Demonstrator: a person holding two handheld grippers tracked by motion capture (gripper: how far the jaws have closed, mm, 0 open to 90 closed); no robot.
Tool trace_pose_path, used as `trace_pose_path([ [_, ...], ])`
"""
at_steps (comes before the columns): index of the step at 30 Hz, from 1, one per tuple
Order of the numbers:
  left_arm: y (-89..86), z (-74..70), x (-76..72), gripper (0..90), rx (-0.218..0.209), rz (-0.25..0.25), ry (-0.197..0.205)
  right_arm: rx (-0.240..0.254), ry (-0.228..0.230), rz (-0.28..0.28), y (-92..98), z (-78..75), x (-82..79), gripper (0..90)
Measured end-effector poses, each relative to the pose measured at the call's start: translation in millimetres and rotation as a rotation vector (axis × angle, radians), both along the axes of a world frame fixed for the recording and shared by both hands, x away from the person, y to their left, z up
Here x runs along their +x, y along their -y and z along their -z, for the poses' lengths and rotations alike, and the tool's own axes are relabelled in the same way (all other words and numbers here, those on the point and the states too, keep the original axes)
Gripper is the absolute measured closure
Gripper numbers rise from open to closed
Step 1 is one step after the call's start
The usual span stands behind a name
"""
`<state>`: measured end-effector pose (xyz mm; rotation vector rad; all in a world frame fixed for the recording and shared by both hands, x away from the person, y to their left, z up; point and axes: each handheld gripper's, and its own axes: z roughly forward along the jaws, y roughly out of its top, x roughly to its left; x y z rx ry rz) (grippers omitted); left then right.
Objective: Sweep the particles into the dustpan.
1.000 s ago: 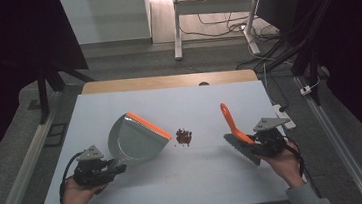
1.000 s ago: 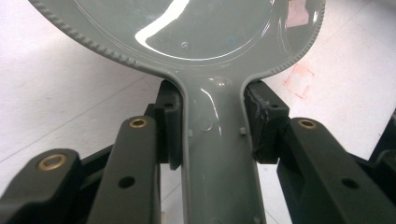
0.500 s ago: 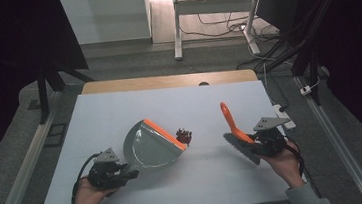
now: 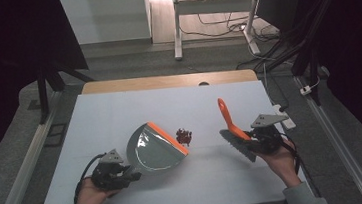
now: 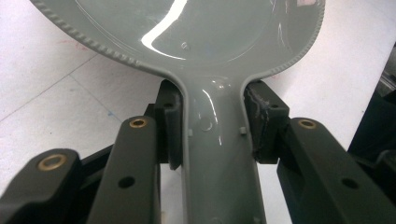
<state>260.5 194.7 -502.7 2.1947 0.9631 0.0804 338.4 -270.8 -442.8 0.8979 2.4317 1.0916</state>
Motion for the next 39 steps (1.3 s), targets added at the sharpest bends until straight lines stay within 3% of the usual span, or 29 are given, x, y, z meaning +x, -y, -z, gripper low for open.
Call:
trace_pose_path([
  [5, -2.1, -0.4, 0.1, 61.0, 0.002, -0.001, -0.011, -0.015, 0.006, -0.029, -22.4, -4.1, 14.5, 70.4],
  [17, -4.1, 2.6, 1.1, 61.0, 0.01, 0.023, -0.034, -0.006, 0.008, -0.038, -65.1, -10.7, 50.7, 70.4],
  [25, -1.5, 5.3, 1.6, 60.9, 0.041, 0.05, -0.057, -0.001, -0.01, -0.043, -76.7, -9.0, 63.5, 70.4],
  [39, 2.0, 9.6, 6.0, 60.9, 0.058, 0.077, -0.096, -0.003, -0.043, -0.027, -92.3, 0.3, 85.5, 70.4],
])
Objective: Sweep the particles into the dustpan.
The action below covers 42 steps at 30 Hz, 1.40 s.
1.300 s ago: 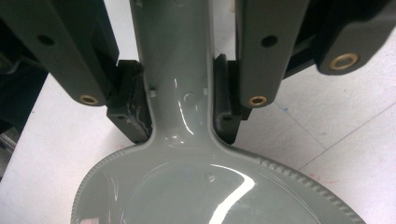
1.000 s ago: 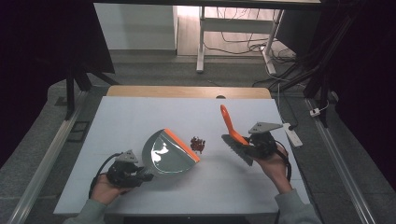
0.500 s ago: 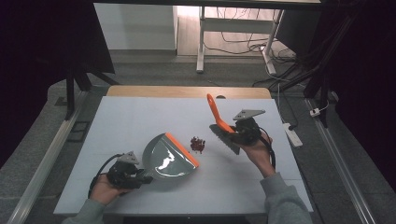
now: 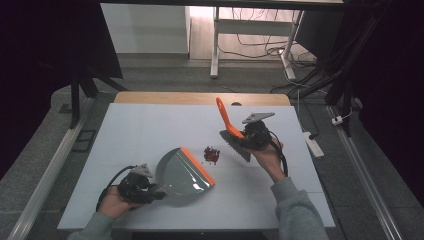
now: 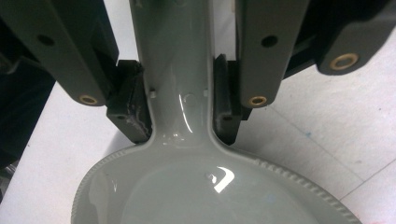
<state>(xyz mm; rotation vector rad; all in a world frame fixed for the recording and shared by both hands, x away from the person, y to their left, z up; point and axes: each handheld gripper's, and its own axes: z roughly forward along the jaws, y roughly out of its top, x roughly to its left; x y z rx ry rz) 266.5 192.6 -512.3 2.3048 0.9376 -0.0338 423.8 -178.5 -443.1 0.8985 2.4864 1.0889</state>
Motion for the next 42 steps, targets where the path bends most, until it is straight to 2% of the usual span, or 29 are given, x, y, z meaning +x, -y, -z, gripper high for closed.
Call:
trace_pose_path([
  [10, 3.0, 2.6, 3.9, 60.9, -0.001, 0.01, -0.02, -0.027, -0.016, 0.018, -19.0, 7.4, 21.8, 70.4],
  [17, 2.8, 2.9, 4.9, 60.9, -0.005, 0.012, -0.028, -0.049, -0.018, 0.009, -33.7, 11.5, 32.1, 70.4],
  [26, 3.1, 2.9, 5.0, 60.9, -0.009, 0.018, -0.029, -0.073, -0.032, 0.014, -45.2, 17.3, 37.9, 70.4],
  [42, 4.3, 3.8, 7.3, 60.9, -0.019, 0.023, -0.044, -0.128, -0.053, -0.014, -61.6, 31.3, 44.5, 70.5],
])
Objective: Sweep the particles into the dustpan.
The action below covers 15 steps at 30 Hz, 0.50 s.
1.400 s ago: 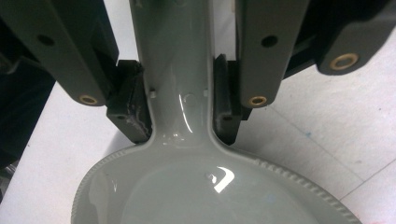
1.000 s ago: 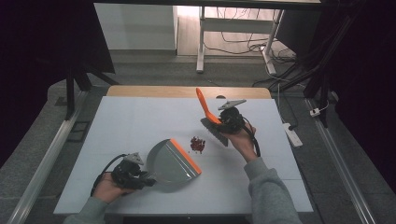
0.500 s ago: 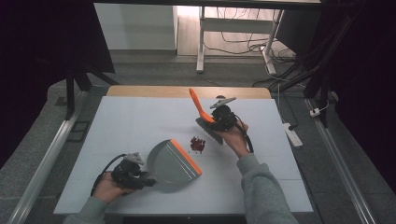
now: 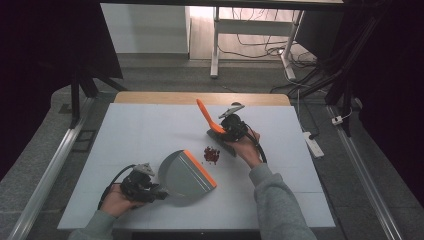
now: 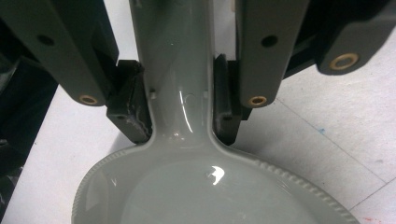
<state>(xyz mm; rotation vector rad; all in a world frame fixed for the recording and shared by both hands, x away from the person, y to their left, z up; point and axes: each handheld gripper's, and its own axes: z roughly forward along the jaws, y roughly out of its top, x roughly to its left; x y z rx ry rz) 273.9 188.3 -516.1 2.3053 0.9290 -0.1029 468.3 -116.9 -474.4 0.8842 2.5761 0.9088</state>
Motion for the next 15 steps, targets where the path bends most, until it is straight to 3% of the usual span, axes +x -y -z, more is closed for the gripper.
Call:
trace_pose_path([
  [15, -0.1, 0.6, 1.7, 60.9, -0.005, -0.002, -0.012, -0.049, -0.009, -0.053, -20.9, 3.3, -1.7, 70.5],
])
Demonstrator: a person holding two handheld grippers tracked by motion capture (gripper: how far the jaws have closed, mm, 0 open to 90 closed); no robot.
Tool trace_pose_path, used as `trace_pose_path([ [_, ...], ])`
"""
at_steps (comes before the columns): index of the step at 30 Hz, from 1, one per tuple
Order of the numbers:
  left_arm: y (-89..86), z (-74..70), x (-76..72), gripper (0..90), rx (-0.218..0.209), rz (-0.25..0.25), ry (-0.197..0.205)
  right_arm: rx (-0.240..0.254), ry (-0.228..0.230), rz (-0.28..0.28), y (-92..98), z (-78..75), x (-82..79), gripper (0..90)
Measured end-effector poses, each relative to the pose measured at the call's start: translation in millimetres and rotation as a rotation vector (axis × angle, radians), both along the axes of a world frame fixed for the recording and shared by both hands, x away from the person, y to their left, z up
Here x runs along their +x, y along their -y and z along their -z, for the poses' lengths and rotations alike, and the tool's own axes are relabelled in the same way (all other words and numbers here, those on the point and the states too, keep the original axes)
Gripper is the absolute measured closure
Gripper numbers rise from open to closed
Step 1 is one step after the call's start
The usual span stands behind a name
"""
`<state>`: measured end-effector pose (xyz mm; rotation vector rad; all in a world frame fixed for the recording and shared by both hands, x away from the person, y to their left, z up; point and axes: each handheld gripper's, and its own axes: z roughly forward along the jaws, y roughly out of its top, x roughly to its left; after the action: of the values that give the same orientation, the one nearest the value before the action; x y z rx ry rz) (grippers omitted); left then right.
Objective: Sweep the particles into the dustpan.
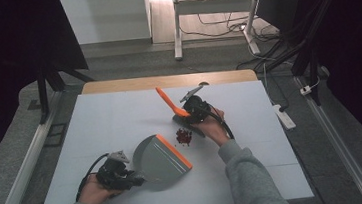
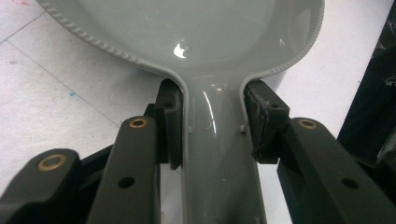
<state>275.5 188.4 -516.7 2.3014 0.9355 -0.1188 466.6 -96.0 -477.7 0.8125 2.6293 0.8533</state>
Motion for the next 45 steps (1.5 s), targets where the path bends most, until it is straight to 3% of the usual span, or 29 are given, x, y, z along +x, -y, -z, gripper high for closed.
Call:
trace_pose_path([
  [16, 0.4, 0.2, 0.7, 60.9, -0.001, -0.001, -0.006, -0.025, -0.01, -0.036, -8.3, -0.2, -6.9, 70.5],
  [45, 1.2, 0.2, 0.7, 60.9, 0.0, -0.002, -0.005, 0.011, -0.027, -0.096, -18.6, 2.0, -31.6, 70.4],
])
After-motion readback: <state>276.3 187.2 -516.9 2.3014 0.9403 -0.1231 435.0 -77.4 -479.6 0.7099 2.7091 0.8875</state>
